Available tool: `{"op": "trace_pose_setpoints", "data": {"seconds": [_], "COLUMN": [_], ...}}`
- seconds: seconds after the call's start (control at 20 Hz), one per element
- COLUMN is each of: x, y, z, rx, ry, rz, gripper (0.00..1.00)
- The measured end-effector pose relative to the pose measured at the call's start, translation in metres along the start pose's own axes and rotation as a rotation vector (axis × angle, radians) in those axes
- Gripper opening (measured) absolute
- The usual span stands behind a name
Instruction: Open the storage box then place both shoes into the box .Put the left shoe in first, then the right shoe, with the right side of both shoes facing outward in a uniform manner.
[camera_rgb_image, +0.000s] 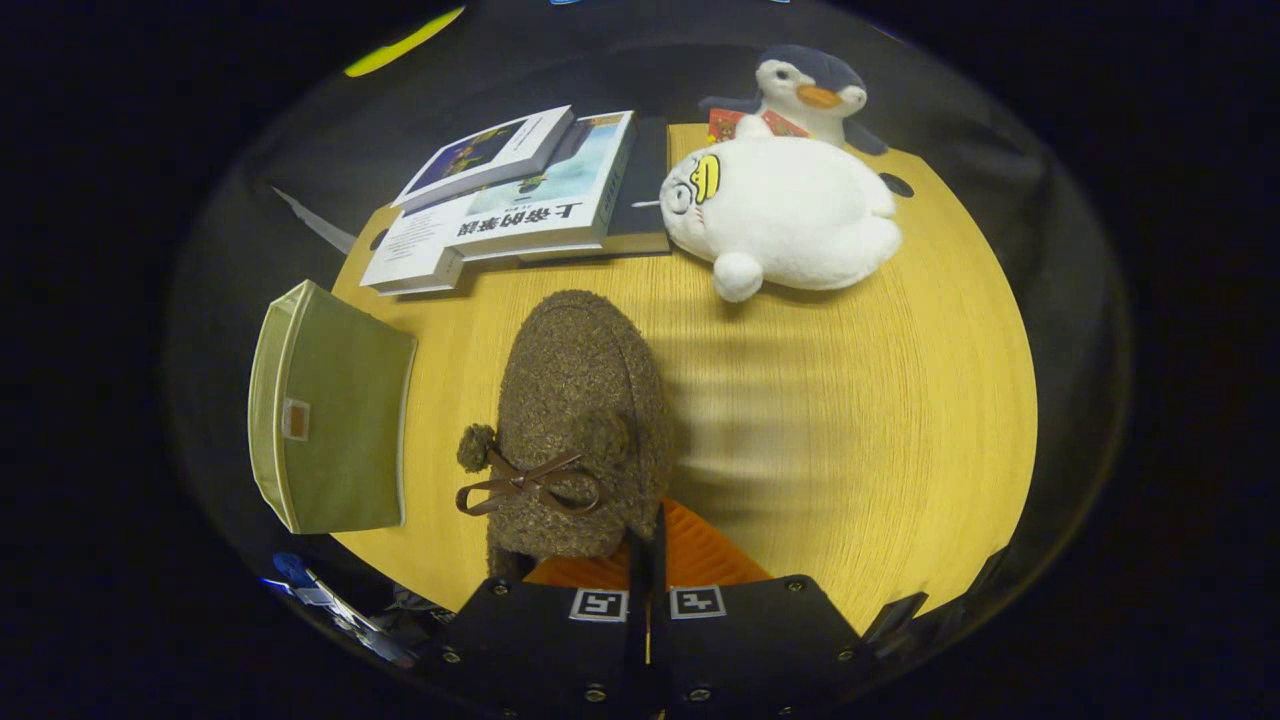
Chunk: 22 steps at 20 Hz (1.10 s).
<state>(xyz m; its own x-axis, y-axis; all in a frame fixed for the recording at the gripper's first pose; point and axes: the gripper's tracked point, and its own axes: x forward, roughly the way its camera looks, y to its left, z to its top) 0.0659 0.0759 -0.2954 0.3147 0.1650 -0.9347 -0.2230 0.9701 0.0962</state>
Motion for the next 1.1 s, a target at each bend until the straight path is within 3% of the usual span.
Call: {"op": "trace_pose_setpoints", "data": {"seconds": [0.5,1.1], "x": [-0.055,-0.076], "y": [0.055,0.149], "z": [0.024,0.046], "rx": [-0.041,-0.111], "ry": [-0.029,-0.025], "rz": [0.019,0.086], "gripper": [0.01,0.01]}}
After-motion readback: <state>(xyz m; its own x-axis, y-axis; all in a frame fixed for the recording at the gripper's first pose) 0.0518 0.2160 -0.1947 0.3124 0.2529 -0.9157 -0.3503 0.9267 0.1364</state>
